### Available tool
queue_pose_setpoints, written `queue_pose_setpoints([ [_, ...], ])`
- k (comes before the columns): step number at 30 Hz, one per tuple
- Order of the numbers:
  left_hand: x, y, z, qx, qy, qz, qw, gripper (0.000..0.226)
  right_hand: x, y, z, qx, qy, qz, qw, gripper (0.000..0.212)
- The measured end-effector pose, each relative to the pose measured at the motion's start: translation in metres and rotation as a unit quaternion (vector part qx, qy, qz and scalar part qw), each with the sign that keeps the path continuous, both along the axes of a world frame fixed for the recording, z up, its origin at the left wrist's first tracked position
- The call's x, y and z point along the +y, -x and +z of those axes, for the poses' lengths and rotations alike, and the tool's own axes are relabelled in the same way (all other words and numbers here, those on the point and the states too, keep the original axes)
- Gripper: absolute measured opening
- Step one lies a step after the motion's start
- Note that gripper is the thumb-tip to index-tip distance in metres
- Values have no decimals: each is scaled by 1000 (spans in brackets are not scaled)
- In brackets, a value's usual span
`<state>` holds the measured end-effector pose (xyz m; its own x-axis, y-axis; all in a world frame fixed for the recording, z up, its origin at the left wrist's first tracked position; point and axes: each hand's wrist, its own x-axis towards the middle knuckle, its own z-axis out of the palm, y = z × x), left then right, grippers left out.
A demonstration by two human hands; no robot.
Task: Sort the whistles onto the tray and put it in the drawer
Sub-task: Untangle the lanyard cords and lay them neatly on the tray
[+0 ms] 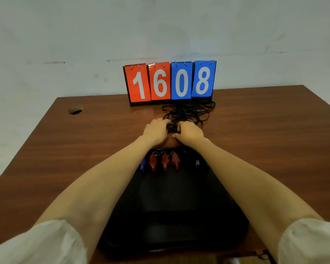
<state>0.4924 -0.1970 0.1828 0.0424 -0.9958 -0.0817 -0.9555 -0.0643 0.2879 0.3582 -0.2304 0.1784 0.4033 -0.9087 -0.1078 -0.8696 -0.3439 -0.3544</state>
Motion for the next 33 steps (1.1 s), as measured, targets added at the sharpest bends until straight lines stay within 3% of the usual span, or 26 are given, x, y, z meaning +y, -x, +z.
queue_pose_setpoints([
  [4,-4,-4,-20,-40,-2,-30,999,48,-10,0,-11,-19,7,-9,1000,14],
  [8,4,-6,-24,-94,1,-20,995,49,-12,13,0,-120,-26,-68,990,16],
  [14,19,-6,-4,-134,-75,27,988,38,-5,34,37,-230,41,-73,969,16],
  [16,24,0,11,-75,-42,53,995,40,-1,38,57,-247,60,-52,966,17],
  [18,27,8,32,76,38,69,994,49,3,42,78,-245,68,-16,967,19],
  [21,31,26,73,259,143,24,955,65,10,47,104,-240,69,39,968,21],
  [23,32,37,97,285,168,-9,944,64,15,50,119,-251,60,58,964,21],
  [27,34,40,123,253,168,-15,953,23,23,59,142,-275,90,41,956,19],
  [30,36,33,136,246,221,36,943,20,18,70,151,-253,123,4,960,19],
  [33,35,22,148,318,250,127,906,15,9,85,153,-255,128,-59,957,20],
])
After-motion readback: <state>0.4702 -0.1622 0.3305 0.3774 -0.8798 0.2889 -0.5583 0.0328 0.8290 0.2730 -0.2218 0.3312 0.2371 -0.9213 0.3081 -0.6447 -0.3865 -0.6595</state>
